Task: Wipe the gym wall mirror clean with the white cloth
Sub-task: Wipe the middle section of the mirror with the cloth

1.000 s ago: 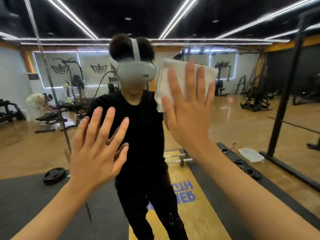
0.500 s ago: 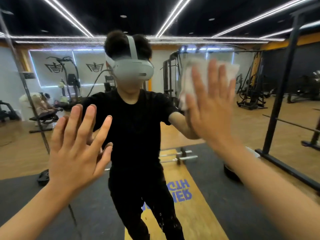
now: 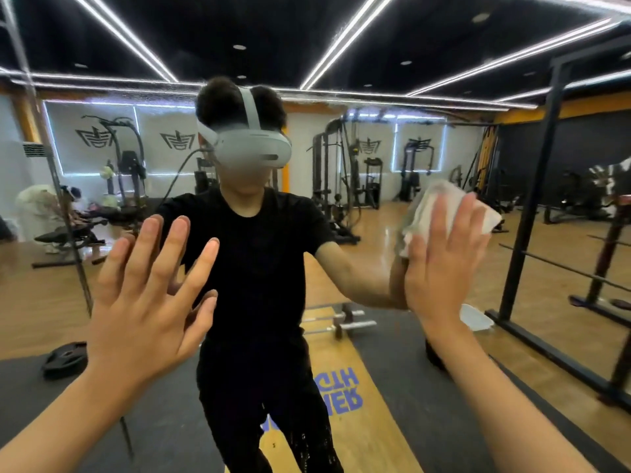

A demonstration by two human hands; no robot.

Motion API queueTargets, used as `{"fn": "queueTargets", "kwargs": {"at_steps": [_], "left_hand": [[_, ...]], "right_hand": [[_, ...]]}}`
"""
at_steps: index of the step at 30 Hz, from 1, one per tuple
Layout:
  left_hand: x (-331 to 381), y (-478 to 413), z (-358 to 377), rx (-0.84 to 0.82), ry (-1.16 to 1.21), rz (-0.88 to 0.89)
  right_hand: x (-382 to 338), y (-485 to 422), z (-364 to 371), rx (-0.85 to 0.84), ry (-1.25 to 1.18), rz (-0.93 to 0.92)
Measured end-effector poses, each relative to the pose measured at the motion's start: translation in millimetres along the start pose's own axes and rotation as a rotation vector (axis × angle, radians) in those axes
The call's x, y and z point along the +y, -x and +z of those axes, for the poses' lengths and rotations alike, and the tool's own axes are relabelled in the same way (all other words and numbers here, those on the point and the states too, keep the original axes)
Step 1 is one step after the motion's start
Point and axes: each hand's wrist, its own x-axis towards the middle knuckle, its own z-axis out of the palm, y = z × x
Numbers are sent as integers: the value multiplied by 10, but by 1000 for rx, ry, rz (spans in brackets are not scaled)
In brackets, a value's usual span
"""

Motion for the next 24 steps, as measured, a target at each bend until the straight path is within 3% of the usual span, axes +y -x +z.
{"fn": "queueTargets", "kwargs": {"at_steps": [2,4,6,9,11,13,17,20,22,24], "left_hand": [[2,-8,1,7,-7,0],[11,-10,-7,-5,5,-4],[14,2,-10,-11,20,-5],[-3,12,-19,-10,52,1],[-17,20,-22,-13,81,5],[-14,25,-10,-21,109,-8],[19,26,12,-17,125,-25],[28,18,9,-12,107,-24],[26,26,-6,-15,79,-21],[10,22,-20,-16,52,-8]], "right_hand": [[-200,-456,-25,96,-72,346],[-616,-300,34,118,-72,434],[-1131,319,121,39,-71,292],[-1609,1346,152,-219,-116,-162],[-1352,1443,166,-258,-99,-421],[-829,1198,161,-203,-68,-470],[141,564,37,-75,13,40],[-311,585,115,28,-35,405],[-997,914,211,-5,-13,308],[-1487,1312,213,-169,-90,-63]]}}
